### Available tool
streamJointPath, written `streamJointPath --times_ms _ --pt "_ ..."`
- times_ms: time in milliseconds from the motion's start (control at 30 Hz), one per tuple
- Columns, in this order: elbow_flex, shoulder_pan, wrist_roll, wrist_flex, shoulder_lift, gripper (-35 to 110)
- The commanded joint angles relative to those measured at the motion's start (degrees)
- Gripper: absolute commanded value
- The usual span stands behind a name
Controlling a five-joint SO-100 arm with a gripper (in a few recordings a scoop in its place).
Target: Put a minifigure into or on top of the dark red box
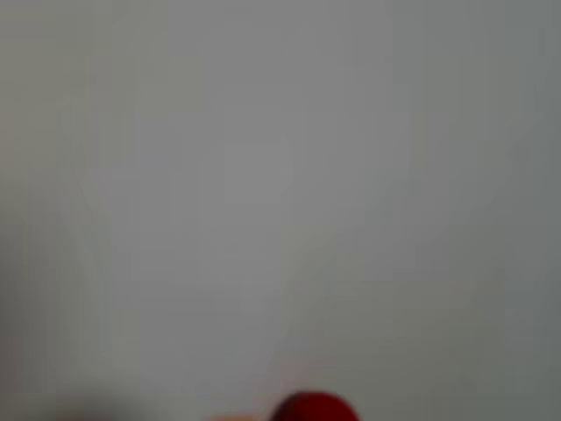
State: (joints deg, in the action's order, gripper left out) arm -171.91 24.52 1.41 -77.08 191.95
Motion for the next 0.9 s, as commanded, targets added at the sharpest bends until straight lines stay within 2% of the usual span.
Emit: streamJointPath --times_ms 0,467,733,867 --pt "-0.35 0.53 1.32 -0.18 0.18 0" --pt "-0.26 3.34 -0.18 -0.18 0.26 4" --pt "2.11 5.19 0.35 -0.26 0.35 26" --pt "5.36 3.78 2.99 0.26 0.35 25"
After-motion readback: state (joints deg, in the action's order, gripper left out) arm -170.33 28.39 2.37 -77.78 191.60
